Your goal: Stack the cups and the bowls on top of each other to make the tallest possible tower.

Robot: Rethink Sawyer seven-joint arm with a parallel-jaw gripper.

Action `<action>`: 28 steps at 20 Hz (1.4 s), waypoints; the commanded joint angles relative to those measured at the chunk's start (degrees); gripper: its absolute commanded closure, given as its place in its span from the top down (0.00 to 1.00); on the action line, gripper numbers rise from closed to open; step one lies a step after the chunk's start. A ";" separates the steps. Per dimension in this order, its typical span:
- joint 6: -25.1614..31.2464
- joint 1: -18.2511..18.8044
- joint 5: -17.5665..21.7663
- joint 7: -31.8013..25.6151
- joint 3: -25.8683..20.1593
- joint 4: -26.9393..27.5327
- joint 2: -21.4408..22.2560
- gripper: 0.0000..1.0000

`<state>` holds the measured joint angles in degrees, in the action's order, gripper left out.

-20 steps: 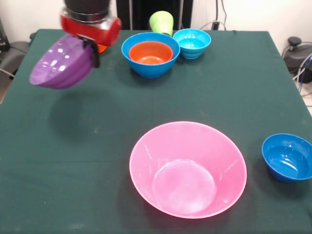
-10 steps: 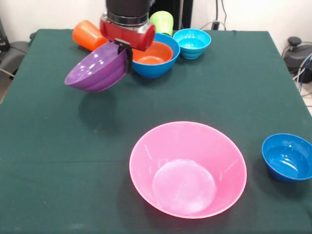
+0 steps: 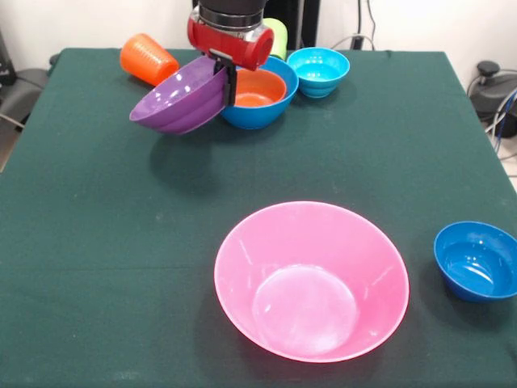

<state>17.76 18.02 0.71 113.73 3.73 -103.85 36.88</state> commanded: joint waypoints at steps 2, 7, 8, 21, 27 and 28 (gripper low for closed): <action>14.09 -0.34 0.63 0.06 -3.07 10.55 -1.49 0.00; 23.72 -4.00 0.83 1.93 -1.62 25.81 -8.20 0.00; 25.32 -4.97 0.79 3.22 -0.99 27.87 -8.90 0.00; 29.30 -9.45 -2.33 11.62 2.44 36.19 -14.01 0.00; 32.79 -12.98 -5.02 16.07 6.13 37.29 -13.54 0.00; 33.56 -13.80 -5.37 17.14 6.94 37.44 -13.24 0.00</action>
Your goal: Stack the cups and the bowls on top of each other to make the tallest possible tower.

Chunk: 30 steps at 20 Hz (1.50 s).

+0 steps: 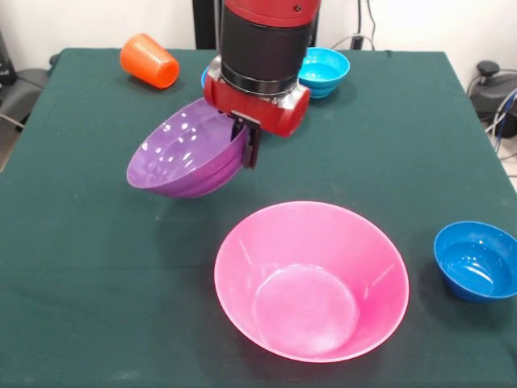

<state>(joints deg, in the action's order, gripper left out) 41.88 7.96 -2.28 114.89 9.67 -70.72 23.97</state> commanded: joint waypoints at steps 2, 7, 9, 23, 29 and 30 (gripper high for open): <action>10.92 -5.47 -3.26 18.10 2.71 4.61 0.02 0.00; 11.39 -7.41 -5.02 20.33 4.51 4.82 -0.26 0.00; 10.57 -7.50 -5.59 20.49 4.40 4.16 -0.26 0.00; 12.99 -0.39 -4.10 9.10 -0.52 21.43 -12.16 0.00; 23.39 1.08 -5.17 10.44 0.09 37.39 -20.67 0.00; 24.56 1.16 -5.57 10.97 0.08 38.81 -21.53 0.00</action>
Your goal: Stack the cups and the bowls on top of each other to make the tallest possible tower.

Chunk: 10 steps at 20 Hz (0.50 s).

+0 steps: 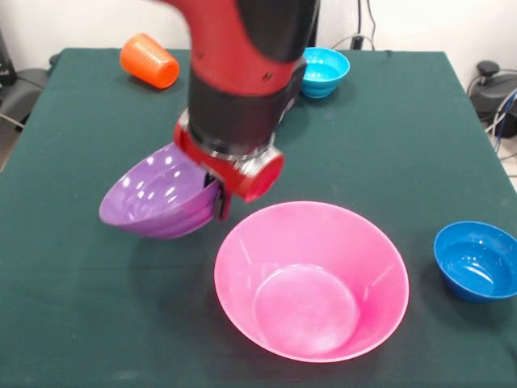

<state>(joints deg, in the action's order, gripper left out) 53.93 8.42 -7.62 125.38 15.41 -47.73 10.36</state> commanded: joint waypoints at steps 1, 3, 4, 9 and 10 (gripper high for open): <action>12.02 0.29 -0.47 1.63 -5.31 14.90 -7.50 0.00; 9.77 -0.98 -0.93 4.53 -4.41 11.30 -5.69 0.00; 8.55 -2.05 -0.92 6.44 -3.54 9.27 -4.47 0.00; 14.91 -5.71 -1.91 13.56 0.80 10.22 -2.79 0.00; 16.30 -6.17 -2.26 14.45 1.54 10.99 -2.91 0.00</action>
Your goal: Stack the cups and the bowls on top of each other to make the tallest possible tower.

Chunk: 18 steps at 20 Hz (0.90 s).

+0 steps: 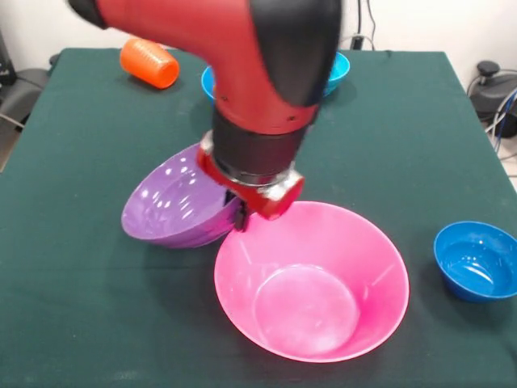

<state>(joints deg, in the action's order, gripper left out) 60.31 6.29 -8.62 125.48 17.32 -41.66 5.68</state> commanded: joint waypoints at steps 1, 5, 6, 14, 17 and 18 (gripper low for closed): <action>11.02 -4.33 -1.53 14.88 0.19 5.75 1.55 0.00; 13.12 -4.90 -2.78 15.62 1.31 7.07 1.19 0.00; 12.69 -4.92 -2.87 15.42 1.42 6.65 1.35 0.00; 10.11 -4.91 -4.78 14.39 1.40 6.67 0.28 0.00; 7.26 -4.33 -5.77 13.63 0.45 8.40 -1.95 0.00; 6.17 -4.09 -6.06 13.21 0.02 8.40 -2.35 0.00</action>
<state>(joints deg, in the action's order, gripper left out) 67.57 1.41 -13.85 128.53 20.96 -34.85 5.13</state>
